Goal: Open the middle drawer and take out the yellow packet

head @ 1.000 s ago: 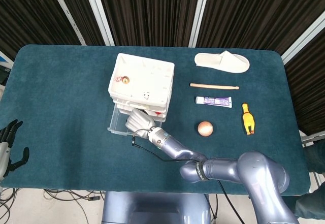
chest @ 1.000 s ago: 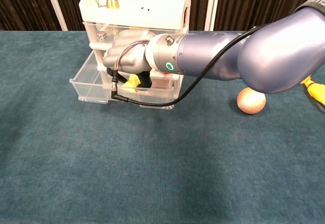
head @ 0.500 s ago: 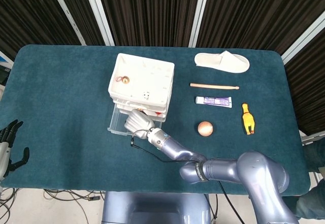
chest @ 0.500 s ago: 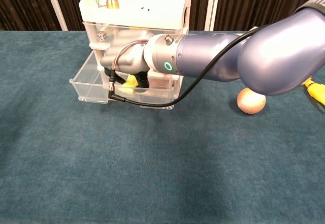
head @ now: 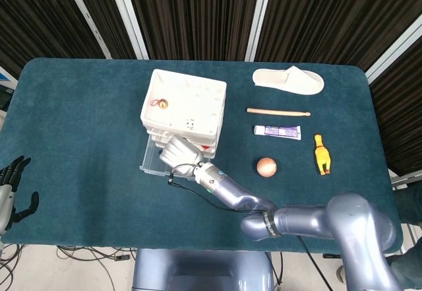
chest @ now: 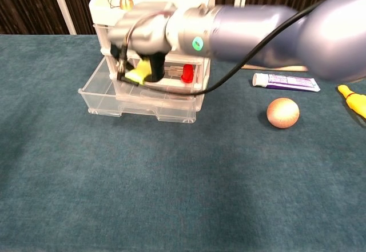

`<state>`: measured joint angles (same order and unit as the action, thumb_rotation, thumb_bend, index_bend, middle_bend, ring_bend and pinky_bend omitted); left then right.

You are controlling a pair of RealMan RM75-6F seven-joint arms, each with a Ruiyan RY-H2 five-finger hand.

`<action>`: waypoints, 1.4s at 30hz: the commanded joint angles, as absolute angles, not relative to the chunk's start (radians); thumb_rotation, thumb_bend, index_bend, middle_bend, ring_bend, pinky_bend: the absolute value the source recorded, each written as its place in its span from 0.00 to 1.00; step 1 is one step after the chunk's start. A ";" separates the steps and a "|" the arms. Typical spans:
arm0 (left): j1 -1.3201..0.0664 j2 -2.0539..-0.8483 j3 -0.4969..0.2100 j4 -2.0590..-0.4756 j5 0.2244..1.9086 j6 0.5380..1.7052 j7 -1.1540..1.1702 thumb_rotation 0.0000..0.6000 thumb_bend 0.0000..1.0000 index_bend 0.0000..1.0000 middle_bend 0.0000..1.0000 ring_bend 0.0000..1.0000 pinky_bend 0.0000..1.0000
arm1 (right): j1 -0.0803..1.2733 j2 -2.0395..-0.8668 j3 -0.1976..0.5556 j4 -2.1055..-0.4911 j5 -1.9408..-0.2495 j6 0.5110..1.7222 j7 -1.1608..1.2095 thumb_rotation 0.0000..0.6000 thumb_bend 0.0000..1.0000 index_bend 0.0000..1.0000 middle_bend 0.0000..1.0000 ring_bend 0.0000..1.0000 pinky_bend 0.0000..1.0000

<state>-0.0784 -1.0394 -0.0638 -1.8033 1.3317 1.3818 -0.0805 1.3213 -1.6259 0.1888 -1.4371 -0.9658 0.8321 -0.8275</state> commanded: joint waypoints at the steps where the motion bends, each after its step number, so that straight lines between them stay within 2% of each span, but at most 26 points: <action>1: -0.078 -1.040 -0.063 -1.803 1.333 1.383 -0.080 1.00 0.51 0.01 0.00 0.00 0.00 | 1.284 -1.529 0.204 -1.549 -0.978 0.881 -0.810 1.00 0.40 0.56 1.00 1.00 1.00; 9: -0.080 -1.045 -0.067 -1.807 1.330 1.385 -0.073 1.00 0.51 0.01 0.00 0.00 0.00 | 1.209 -1.321 0.150 -1.773 -0.992 0.909 -0.818 1.00 0.40 0.56 1.00 1.00 1.00; 17: -0.079 -1.045 -0.066 -1.807 1.336 1.390 -0.074 1.00 0.51 0.01 0.00 0.00 0.00 | 1.137 -1.269 0.068 -1.796 -0.986 0.929 -0.812 1.00 0.40 0.56 1.00 1.00 1.00; 22: -0.078 -1.046 -0.065 -1.806 1.338 1.391 -0.074 1.00 0.51 0.01 0.00 0.00 0.00 | 1.103 -1.312 0.025 -1.716 -0.982 0.928 -0.805 1.00 0.40 0.56 1.00 1.00 1.00; 26: -0.078 -1.046 -0.064 -1.806 1.340 1.393 -0.073 1.00 0.51 0.01 0.00 0.00 0.00 | 1.083 -1.409 -0.005 -1.584 -0.955 0.891 -0.791 1.00 0.40 0.56 1.00 1.00 1.00; 31: -0.077 -1.046 -0.065 -1.804 1.340 1.395 -0.076 1.00 0.51 0.01 0.00 0.00 0.00 | 1.081 -1.503 -0.014 -1.465 -0.951 0.853 -0.786 1.00 0.40 0.56 1.00 1.00 1.00; 39: -0.077 -1.045 -0.064 -1.804 1.342 1.393 -0.078 1.00 0.51 0.01 0.00 0.00 0.00 | 1.078 -1.571 -0.016 -1.380 -0.936 0.811 -0.781 1.00 0.39 0.56 1.00 1.00 1.00; 41: -0.077 -1.045 -0.064 -1.804 1.342 1.394 -0.079 1.00 0.51 0.01 0.00 0.00 0.00 | 1.076 -1.575 -0.013 -1.373 -0.934 0.810 -0.780 1.00 0.38 0.54 1.00 1.00 1.00; 42: -0.078 -1.044 -0.064 -1.804 1.341 1.393 -0.079 1.00 0.51 0.01 0.00 0.00 0.00 | 1.076 -1.575 -0.011 -1.372 -0.933 0.811 -0.782 1.00 0.36 0.49 1.00 1.00 1.00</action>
<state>-0.0775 -1.0443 -0.0641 -1.8044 1.3412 1.3931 -0.0786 1.0760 -1.5751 -0.0119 -1.3728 -0.9333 0.8110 -0.7817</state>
